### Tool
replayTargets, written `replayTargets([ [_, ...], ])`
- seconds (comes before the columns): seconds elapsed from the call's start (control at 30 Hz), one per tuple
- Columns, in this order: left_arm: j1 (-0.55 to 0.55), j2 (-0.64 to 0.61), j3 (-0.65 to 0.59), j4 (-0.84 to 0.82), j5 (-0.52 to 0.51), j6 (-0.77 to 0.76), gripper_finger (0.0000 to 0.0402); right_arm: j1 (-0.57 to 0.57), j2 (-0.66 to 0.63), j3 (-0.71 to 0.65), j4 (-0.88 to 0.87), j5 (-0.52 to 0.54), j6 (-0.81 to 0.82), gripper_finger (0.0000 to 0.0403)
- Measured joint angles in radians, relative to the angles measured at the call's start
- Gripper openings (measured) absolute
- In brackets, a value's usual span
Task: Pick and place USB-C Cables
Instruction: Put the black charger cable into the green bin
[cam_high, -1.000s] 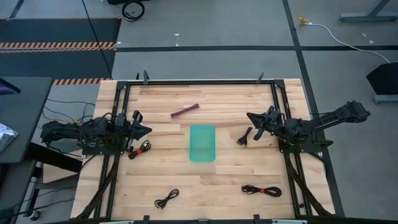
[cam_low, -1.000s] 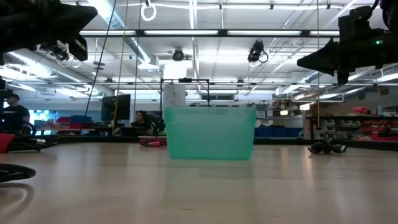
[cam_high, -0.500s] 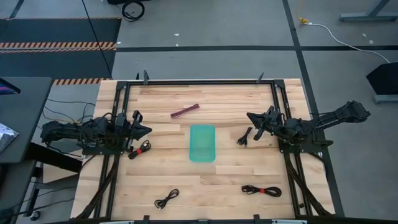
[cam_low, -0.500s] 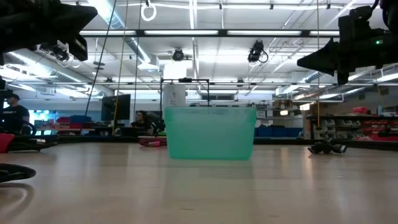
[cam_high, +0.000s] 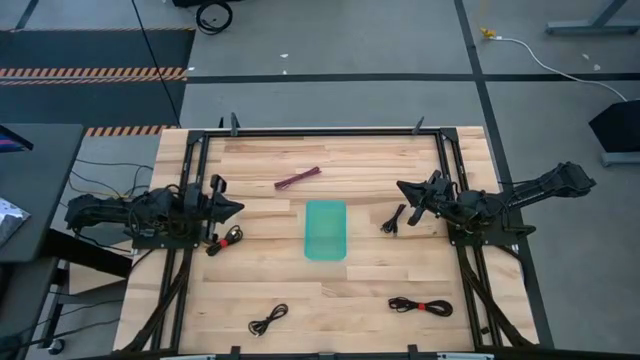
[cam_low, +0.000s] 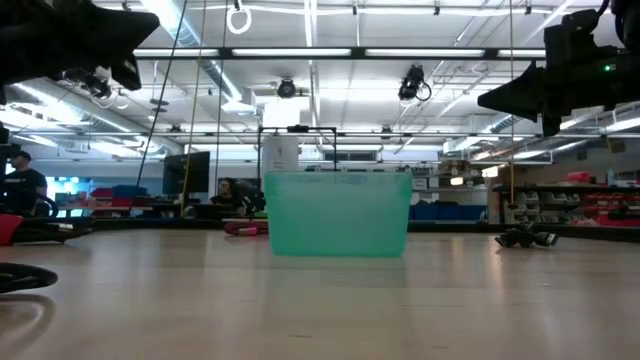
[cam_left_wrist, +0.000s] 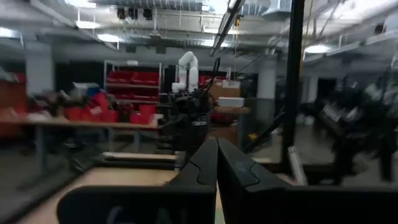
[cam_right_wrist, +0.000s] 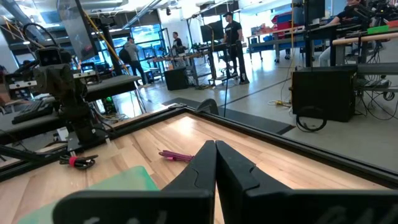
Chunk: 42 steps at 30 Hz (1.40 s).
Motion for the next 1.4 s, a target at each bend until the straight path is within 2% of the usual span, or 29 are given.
replayTargets([
  [0.17, 0.0, 0.0, 0.0, 0.008, -0.009, 0.178, 0.0005, 0.0, 0.0, 0.0, 0.0, 0.0, 0.0, 0.0012],
  [0.23, 0.0, 0.0, 0.0, 0.024, -0.009, 0.145, 0.0005, 0.0, 0.0, 0.0, 0.0, 0.0, 0.0, 0.0012],
  [0.43, 0.0, 0.0, 0.0, 0.048, -0.008, -0.097, 0.0005, 0.0, 0.0, 0.0, 0.0, 0.0, -0.007, 0.0012],
  [0.57, 0.0, 0.0, 0.0, 0.035, -0.008, -0.22, 0.0005, -0.001, 0.0, 0.0, 0.001, 0.0, -0.113, 0.0012],
  [0.7, 0.0, 0.0, 0.0, 0.038, -0.008, -0.217, 0.0005, -0.002, 0.0, 0.0, 0.001, 0.0, -0.155, 0.0012],
  [0.8, 0.003, 0.0, 0.003, 0.036, -0.009, -0.133, 0.0005, -0.002, 0.0, 0.0, 0.008, 0.0, -0.155, 0.0012],
  [0.9, 0.021, 0.001, 0.06, -0.065, -0.023, -0.06, 0.0006, -0.002, 0.0, 0.0, 0.012, -0.002, -0.143, 0.0012],
  [1.0, 0.048, 0.002, 0.173, -0.269, -0.092, -0.038, 0.0014, -0.012, 0.0, 0.0, 0.071, -0.003, -0.171, 0.0012],
  [1.1, 0.072, 0.027, 0.3, -0.515, -0.183, -0.026, 0.0025, -0.038, 0.0, 0.0, 0.181, -0.003, -0.346, 0.0012],
  [1.23, 0.103, 0.094, 0.436, -0.737, -0.296, -0.063, 0.0042, -0.08, -0.001, 0.01, 0.371, -0.012, -0.539, 0.0014],
  [1.3, 0.115, 0.136, 0.462, -0.767, -0.325, -0.082, 0.0055, -0.095, 0.0, 0.04, 0.377, -0.05, -0.589, 0.0021],
  [1.4, 0.135, 0.198, 0.468, -0.715, -0.331, -0.062, 0.0082, -0.114, 0.012, 0.114, 0.312, -0.076, -0.61, 0.0041],
])
